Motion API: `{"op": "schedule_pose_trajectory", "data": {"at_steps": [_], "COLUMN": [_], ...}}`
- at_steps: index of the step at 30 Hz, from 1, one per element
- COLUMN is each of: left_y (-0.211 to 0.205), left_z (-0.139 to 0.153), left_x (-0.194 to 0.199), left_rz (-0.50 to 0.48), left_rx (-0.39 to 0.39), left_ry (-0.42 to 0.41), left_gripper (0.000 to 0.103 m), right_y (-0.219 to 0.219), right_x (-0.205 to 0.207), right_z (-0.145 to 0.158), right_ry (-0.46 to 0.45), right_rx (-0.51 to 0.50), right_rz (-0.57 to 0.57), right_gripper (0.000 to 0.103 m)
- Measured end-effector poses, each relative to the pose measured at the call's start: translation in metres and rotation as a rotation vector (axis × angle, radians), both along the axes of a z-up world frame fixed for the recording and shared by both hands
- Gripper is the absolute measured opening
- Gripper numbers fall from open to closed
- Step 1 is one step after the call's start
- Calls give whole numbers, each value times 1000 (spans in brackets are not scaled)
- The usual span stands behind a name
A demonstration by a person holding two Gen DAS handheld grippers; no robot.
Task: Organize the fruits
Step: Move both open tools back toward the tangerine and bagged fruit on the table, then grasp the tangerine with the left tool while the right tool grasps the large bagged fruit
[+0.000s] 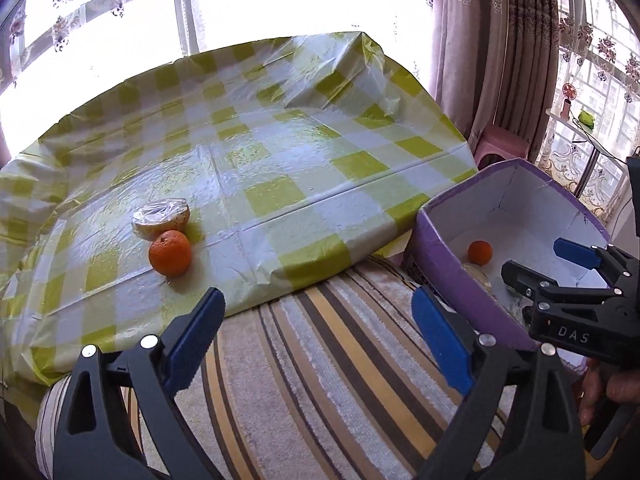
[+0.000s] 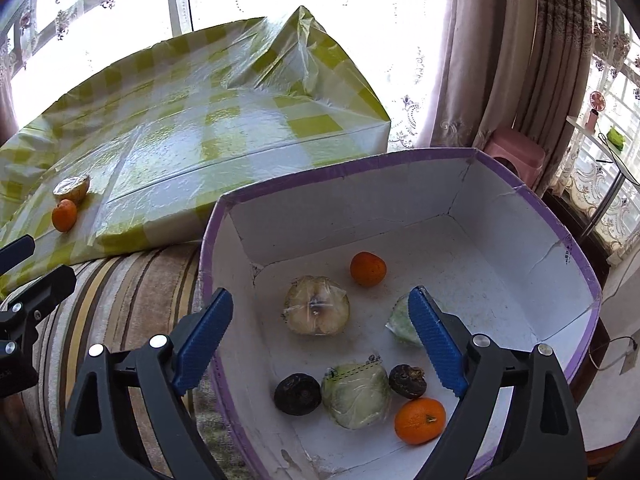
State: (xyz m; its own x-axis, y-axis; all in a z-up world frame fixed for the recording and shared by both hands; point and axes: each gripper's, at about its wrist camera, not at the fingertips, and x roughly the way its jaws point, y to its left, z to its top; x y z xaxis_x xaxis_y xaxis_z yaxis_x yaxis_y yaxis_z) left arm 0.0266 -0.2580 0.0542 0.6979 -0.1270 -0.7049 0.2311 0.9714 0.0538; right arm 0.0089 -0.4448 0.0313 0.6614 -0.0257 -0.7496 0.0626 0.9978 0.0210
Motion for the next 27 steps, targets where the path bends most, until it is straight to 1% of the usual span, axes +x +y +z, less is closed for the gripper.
{"op": "schedule_pose_trajectory", "data": {"at_steps": [1,3,4,6,10,12,14,17,20,27], "left_y": [9,28,36,52,83,95,107,120,129,133], "left_z": [0,-1,-2,-3,-4,-5,-6,-9,-15,-22], "left_x": [2,5,7,11,21,26,35,50,68,100], "left_rz": [20,48,67,97,156,179,192,210,228,226], "left_rx": [-18,-71,-85,-117,-178,-197,-226,-271,-296,-292], "left_ry": [8,33,45,63,87,95,107,133,165,202], "left_gripper": [90,82,81,72,66,60,56,54,53,53], "right_y": [8,20,25,34,55,64,70,77,82,94], "right_x": [1,2,3,4,8,11,15,22,28,45], "right_z": [2,4,5,6,5,4,4,2,2,0], "right_ry": [-4,-9,-11,-11,-9,0,8,22,25,36], "right_rx": [-4,-7,-4,4,-18,-27,-29,-21,-13,10], "right_rz": [21,52,62,81,134,154,169,181,179,178], "right_gripper": [86,86,86,86,86,86,86,86,86,87]}}
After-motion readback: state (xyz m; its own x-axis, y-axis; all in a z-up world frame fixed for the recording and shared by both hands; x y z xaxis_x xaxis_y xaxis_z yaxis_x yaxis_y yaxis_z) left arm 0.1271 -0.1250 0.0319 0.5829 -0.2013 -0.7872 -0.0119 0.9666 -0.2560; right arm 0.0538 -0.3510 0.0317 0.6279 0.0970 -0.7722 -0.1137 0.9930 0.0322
